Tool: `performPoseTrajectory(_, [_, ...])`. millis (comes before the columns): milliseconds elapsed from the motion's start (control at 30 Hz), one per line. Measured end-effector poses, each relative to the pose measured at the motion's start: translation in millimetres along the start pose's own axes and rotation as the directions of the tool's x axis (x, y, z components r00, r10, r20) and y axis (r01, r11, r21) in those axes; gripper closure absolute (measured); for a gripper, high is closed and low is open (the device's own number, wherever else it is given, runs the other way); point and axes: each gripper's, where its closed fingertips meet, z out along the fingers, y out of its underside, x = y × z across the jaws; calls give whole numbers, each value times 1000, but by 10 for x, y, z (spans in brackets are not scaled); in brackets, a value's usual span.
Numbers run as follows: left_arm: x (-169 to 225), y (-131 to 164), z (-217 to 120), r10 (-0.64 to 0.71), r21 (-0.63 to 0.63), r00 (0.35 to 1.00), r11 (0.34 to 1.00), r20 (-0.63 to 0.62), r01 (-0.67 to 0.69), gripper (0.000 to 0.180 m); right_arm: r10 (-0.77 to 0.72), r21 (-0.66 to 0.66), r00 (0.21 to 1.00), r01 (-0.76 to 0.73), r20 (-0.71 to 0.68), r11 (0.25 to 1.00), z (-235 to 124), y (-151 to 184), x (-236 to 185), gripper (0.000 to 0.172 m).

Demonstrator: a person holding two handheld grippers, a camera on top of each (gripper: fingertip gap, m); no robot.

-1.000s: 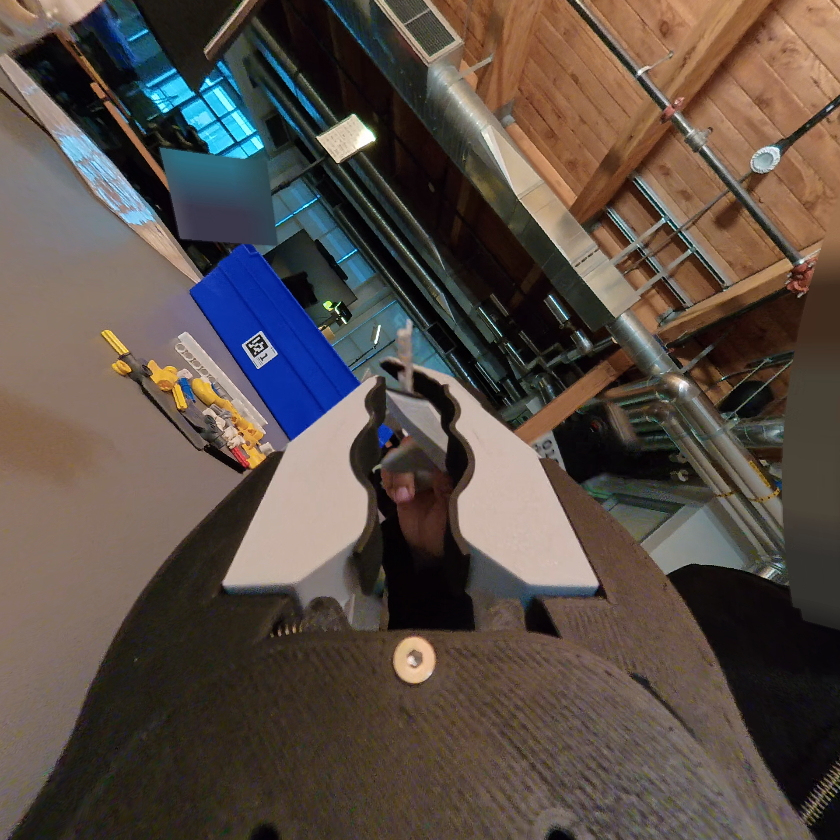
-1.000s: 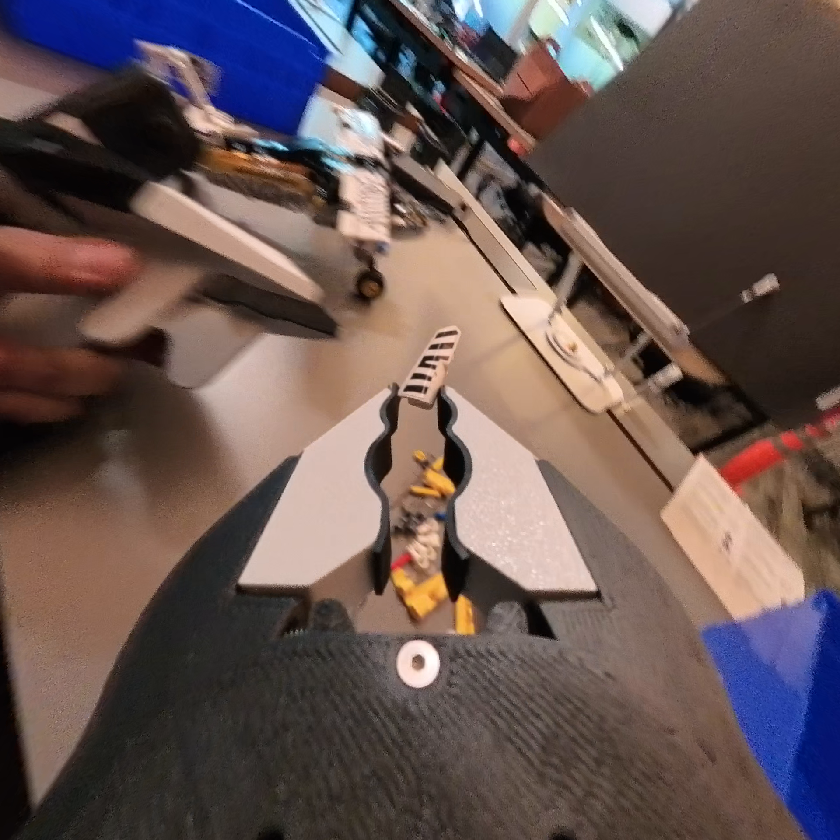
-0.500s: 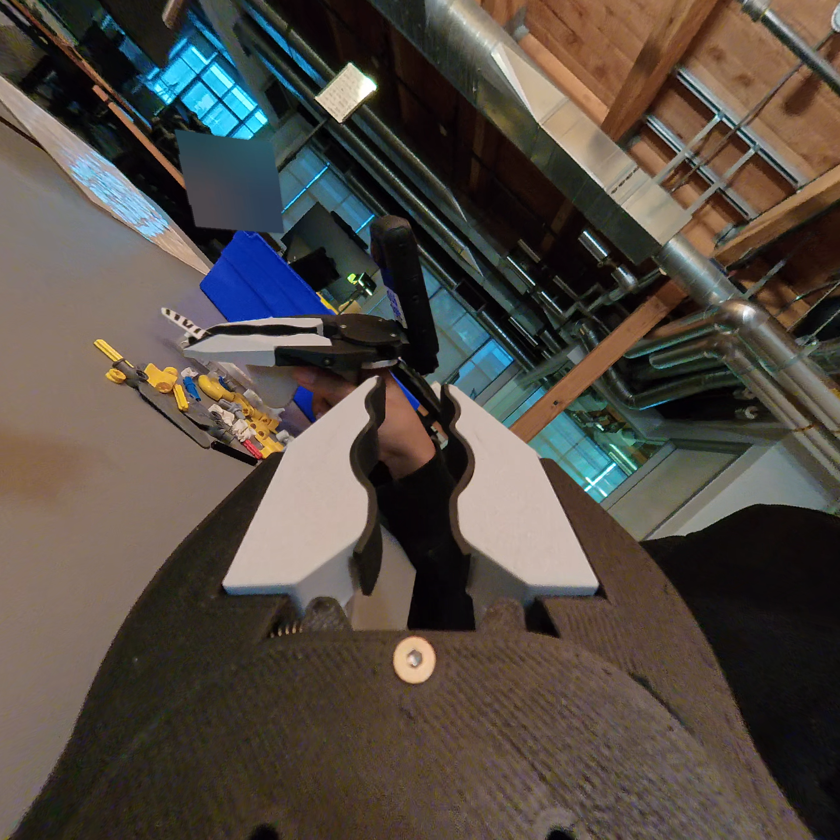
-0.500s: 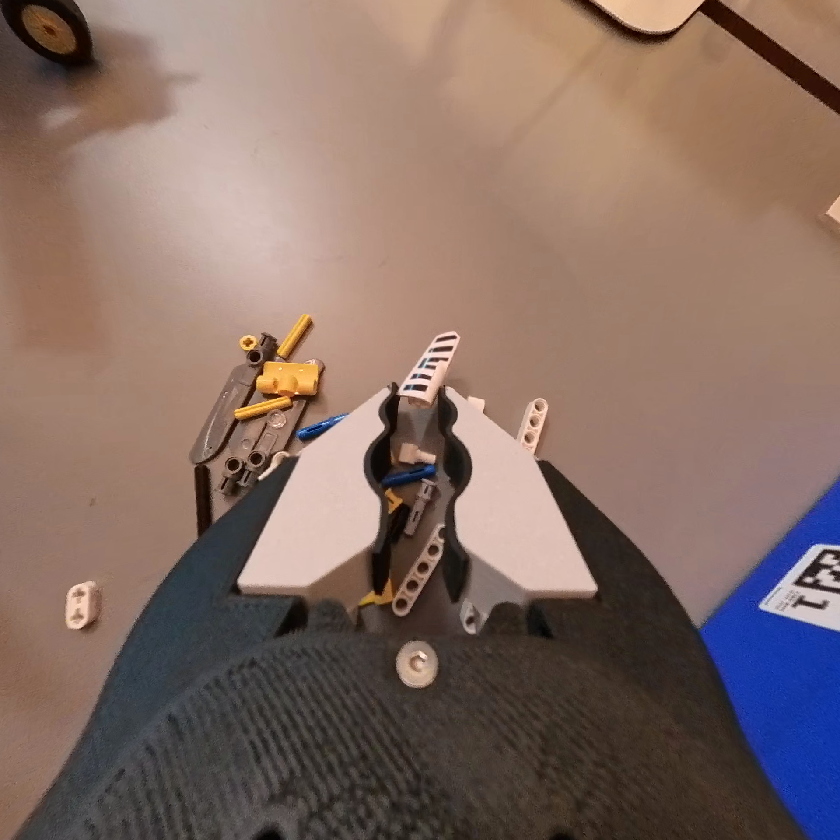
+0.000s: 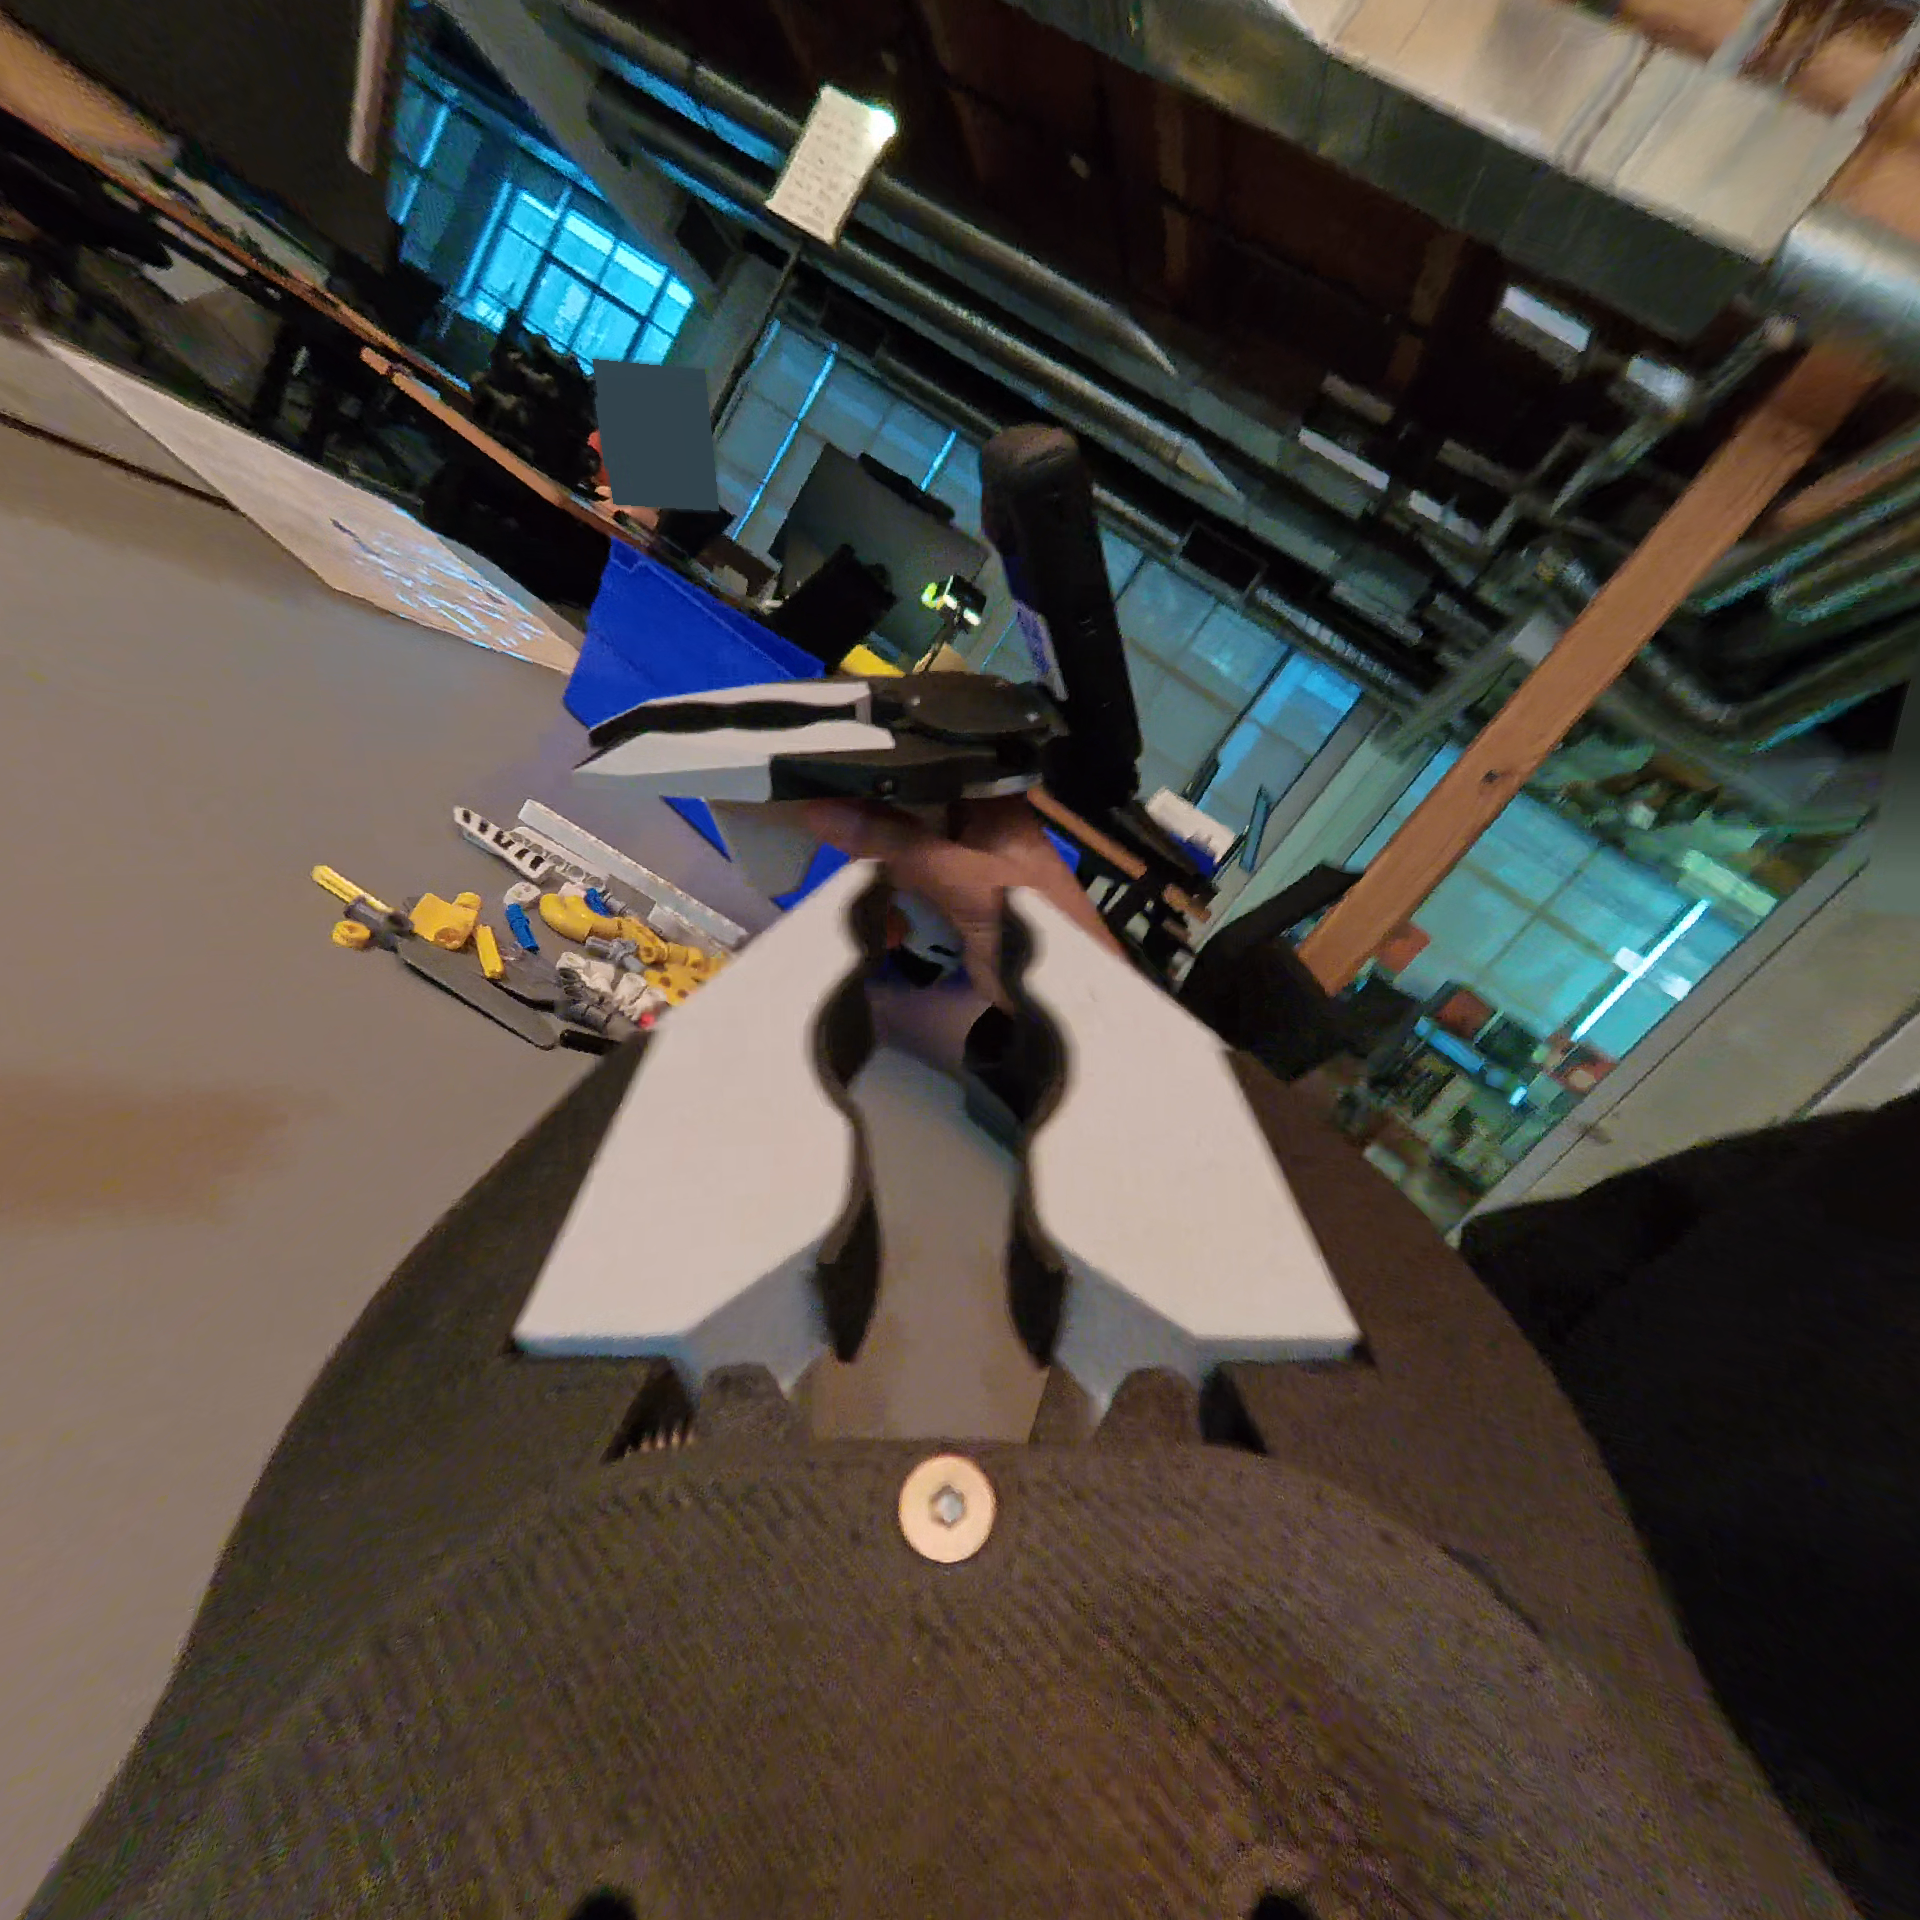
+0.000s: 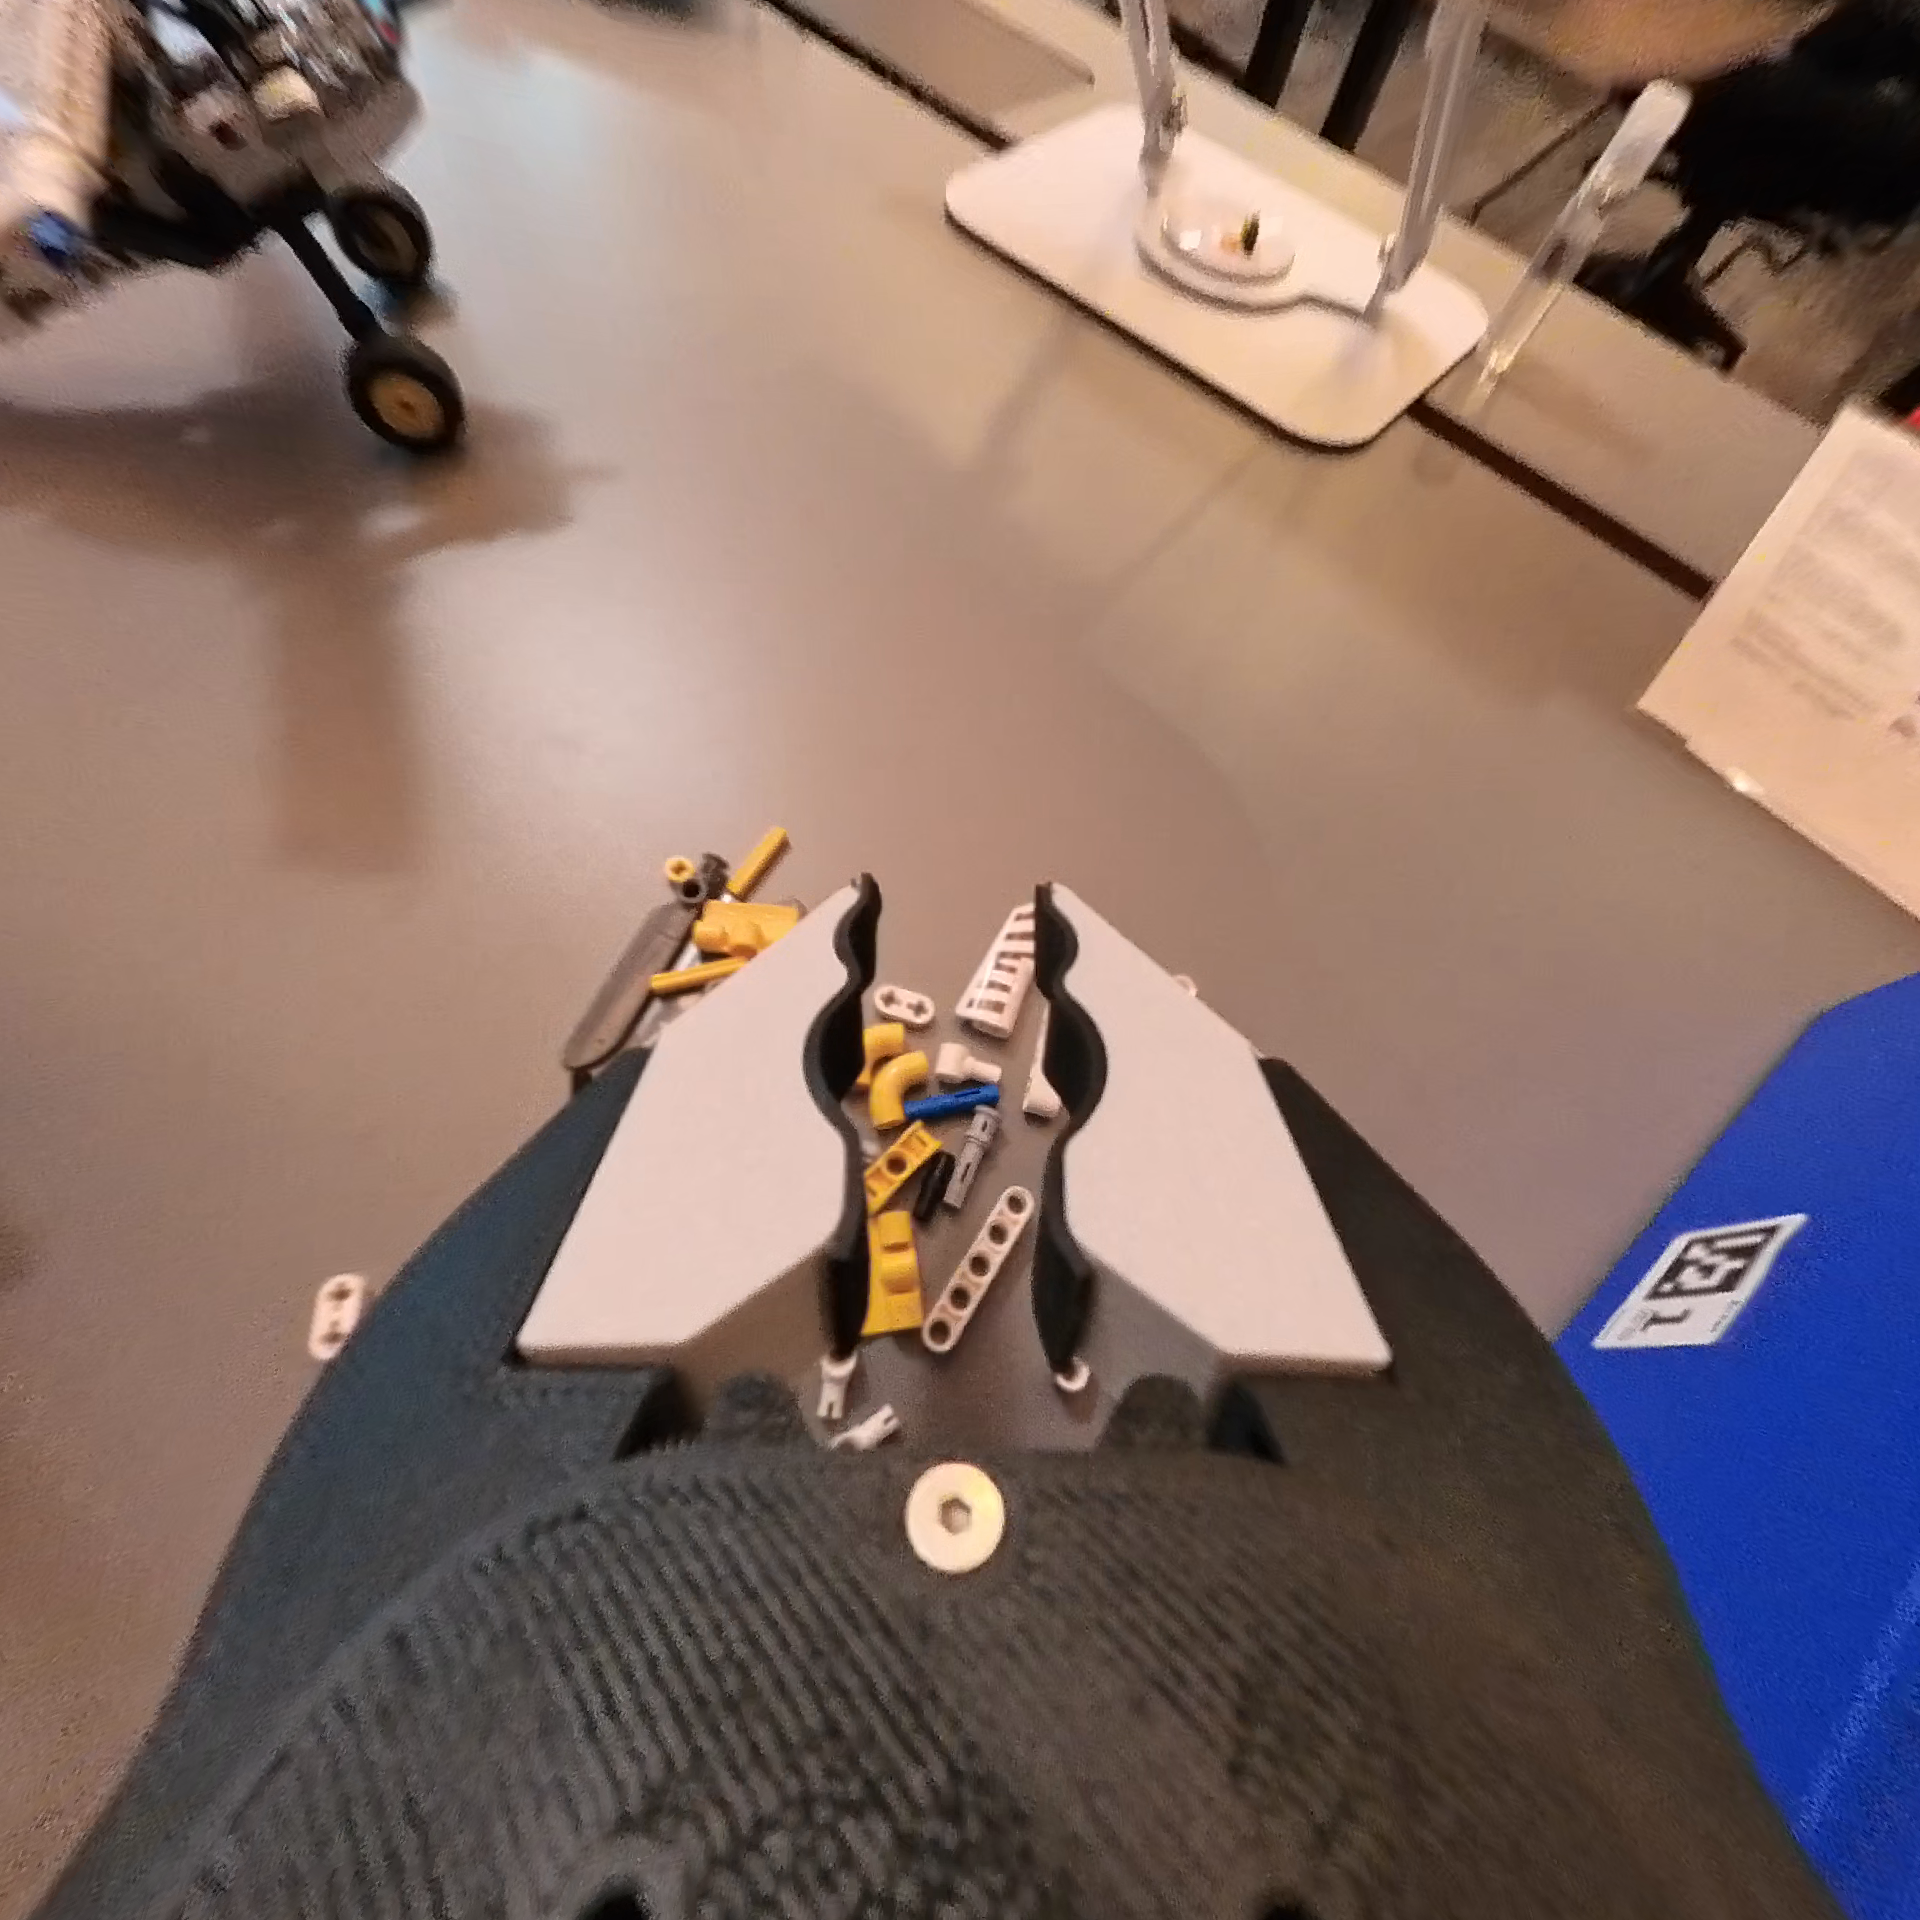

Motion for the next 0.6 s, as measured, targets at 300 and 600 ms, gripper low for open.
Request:
performPoseTrajectory(300, [135, -589, -203, 522, 84, 707, 774, 477, -628, 180, 56, 198, 994, -74, 94, 977, -476, -344, -127, 144])
performPoseTrajectory(600, [138, -339, -3, 321, 28, 917, 941, 236, -336, 178, 134, 243, 955, -200, 264, 949, -805, -422, -411, 136])
